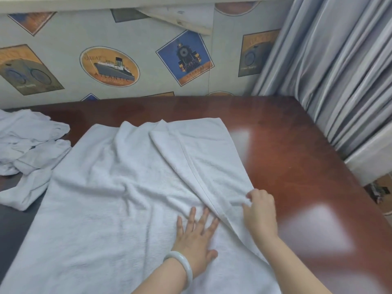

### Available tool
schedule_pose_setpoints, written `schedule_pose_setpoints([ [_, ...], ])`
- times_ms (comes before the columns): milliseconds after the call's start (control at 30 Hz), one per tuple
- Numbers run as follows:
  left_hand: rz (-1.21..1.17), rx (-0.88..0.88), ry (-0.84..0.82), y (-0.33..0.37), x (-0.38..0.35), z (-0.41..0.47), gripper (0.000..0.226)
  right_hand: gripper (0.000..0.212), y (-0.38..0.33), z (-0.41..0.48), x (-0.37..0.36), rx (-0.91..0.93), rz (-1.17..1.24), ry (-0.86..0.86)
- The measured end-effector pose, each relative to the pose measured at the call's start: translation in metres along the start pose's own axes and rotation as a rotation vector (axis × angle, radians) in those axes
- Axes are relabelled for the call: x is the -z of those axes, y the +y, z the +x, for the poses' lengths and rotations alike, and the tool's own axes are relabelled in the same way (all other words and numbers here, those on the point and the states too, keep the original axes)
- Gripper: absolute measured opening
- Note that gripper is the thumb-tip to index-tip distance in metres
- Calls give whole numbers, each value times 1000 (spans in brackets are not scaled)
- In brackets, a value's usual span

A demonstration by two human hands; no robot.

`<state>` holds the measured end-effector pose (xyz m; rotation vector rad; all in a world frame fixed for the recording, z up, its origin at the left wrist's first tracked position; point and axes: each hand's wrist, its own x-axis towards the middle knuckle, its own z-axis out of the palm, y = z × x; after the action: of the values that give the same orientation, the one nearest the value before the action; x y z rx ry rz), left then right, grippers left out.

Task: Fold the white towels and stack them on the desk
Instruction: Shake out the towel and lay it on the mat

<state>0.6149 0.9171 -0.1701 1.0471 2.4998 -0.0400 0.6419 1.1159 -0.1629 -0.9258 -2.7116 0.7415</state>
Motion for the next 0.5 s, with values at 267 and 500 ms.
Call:
schedule_pose_setpoints([
  [267, -59, 155, -29, -22, -18, -20, 89, 29, -26, 2, -16, 34, 143, -338],
  [500, -54, 159, -232, -18, 7, -19, 86, 6, 18, 40, 16, -382, 285, -183],
])
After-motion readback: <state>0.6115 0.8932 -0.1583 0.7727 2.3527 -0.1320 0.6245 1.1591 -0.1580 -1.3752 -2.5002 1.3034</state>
